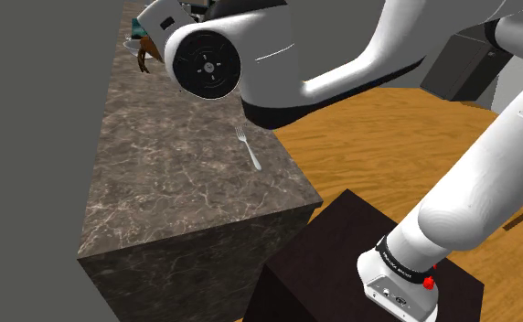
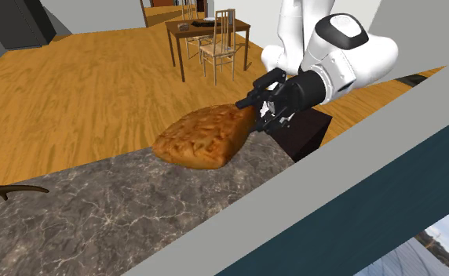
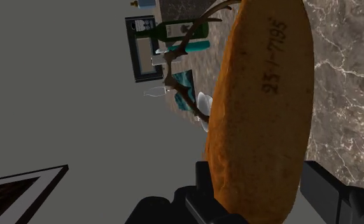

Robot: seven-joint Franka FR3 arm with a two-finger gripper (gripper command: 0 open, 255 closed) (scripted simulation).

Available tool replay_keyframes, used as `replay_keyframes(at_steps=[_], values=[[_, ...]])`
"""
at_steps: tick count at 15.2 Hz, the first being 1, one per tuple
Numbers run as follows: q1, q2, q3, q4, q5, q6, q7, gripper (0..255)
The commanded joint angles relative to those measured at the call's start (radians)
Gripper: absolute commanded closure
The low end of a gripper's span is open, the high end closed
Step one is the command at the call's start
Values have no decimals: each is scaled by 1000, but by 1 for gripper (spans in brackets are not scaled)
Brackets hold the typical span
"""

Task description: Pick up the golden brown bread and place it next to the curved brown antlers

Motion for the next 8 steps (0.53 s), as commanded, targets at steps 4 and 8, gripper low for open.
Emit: replay_keyframes(at_steps=[4, 8], values=[[-7, -33, -6, 30, 42, 17, -60, 255], [-10, -54, -10, 58, 76, 25, -109, 255]])
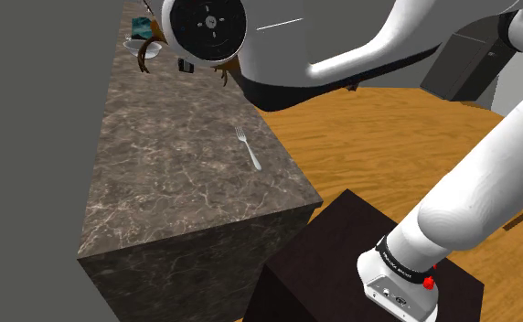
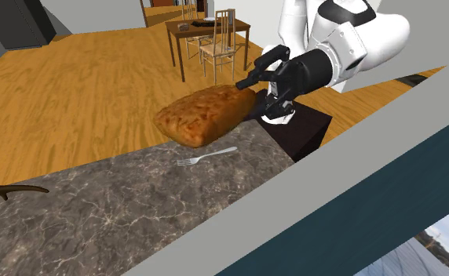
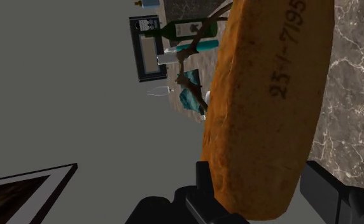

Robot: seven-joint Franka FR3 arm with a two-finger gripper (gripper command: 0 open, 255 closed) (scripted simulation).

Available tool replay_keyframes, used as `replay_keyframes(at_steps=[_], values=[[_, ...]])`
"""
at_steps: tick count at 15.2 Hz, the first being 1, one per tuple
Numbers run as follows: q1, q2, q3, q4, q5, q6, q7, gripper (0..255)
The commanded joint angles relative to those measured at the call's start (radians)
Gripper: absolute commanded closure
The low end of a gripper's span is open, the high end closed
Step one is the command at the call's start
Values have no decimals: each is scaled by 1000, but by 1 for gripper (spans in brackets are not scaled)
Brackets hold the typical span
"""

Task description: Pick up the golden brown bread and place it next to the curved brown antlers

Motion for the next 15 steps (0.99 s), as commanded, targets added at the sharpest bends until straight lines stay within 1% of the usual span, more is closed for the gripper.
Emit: replay_keyframes(at_steps=[1, 7, 15], values=[[-1, -12, -2, 16, 17, 3, -26, 255], [-3, -31, -8, 55, 57, 7, -88, 255], [-107, -14, -123, 61, -13, 210, -109, 255]])
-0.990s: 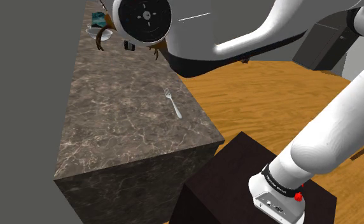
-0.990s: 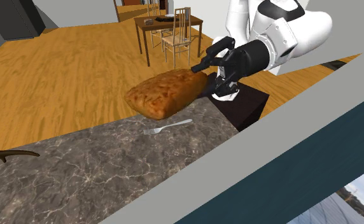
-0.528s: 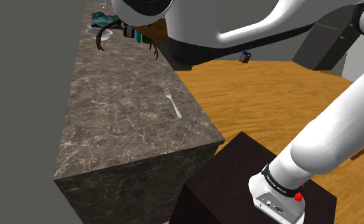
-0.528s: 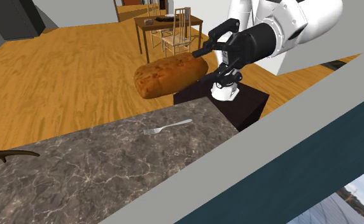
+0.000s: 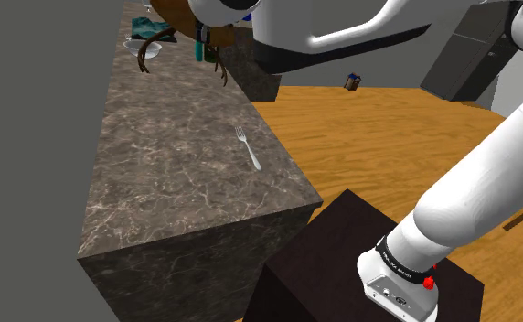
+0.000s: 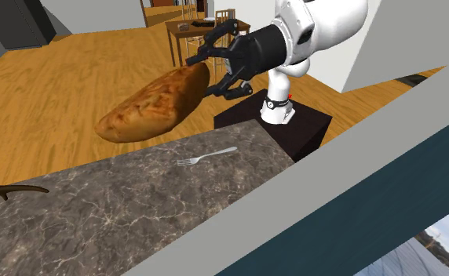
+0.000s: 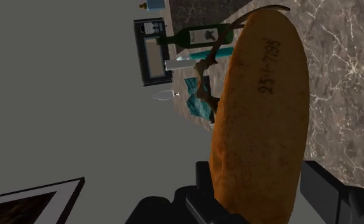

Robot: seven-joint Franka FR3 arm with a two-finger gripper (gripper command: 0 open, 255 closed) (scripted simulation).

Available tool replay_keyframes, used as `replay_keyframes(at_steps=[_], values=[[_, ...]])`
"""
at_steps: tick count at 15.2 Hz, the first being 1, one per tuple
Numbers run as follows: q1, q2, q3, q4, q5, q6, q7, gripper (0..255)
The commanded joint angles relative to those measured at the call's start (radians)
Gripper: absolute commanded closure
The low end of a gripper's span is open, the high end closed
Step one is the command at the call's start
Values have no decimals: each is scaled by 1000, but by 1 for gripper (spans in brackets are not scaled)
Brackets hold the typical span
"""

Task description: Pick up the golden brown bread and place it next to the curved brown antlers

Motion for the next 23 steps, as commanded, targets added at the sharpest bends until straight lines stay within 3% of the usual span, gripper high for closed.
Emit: replay_keyframes(at_steps=[1, 14, 23], values=[[-26, 10, -28, 9, -23, 49, -4, 255], [-160, 214, -161, 217, -148, 280, -75, 255], [-222, 445, -214, 495, -143, 397, -225, 255]])
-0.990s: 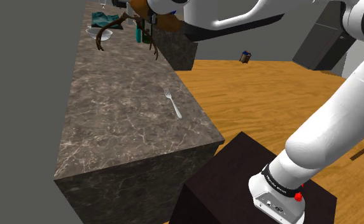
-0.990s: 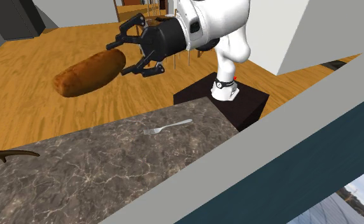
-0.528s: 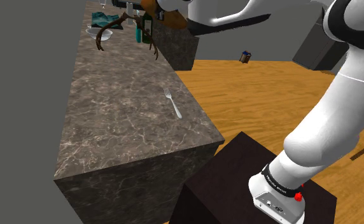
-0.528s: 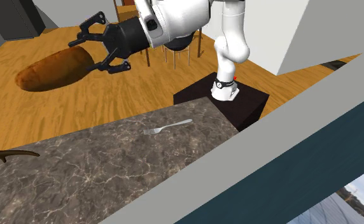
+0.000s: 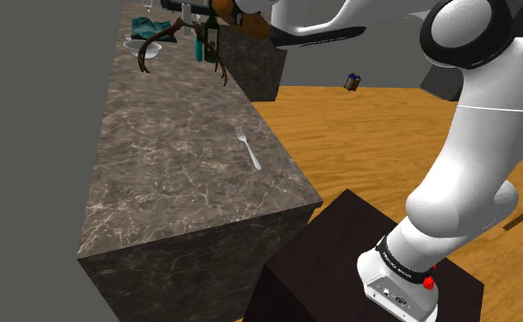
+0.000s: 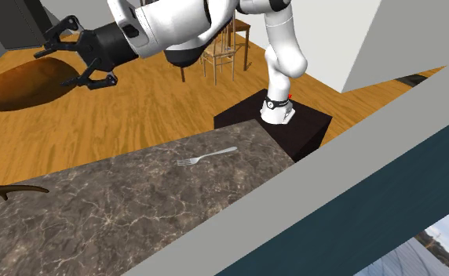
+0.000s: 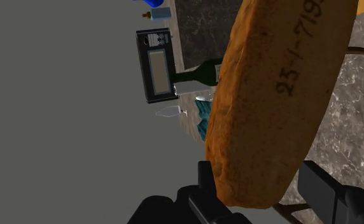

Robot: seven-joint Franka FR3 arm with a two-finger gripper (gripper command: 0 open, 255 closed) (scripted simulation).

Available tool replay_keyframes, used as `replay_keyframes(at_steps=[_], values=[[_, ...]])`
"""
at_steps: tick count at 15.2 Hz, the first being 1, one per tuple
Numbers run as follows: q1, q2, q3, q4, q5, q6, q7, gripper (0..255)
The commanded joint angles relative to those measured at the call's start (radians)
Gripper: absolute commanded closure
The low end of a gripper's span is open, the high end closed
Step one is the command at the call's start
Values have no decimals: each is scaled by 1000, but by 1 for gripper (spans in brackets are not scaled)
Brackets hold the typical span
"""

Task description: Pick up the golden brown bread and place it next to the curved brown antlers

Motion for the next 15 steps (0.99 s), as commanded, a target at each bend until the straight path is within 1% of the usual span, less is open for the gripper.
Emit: replay_keyframes(at_steps=[1, 4, 6, 15], values=[[-16, 50, -6, 71, 18, 27, -53, 255], [-31, 153, -7, 203, 58, 54, -149, 255], [-38, 235, 0, 312, 99, 66, -236, 255], [-18, 239, -56, 248, -41, 99, -57, 255]])
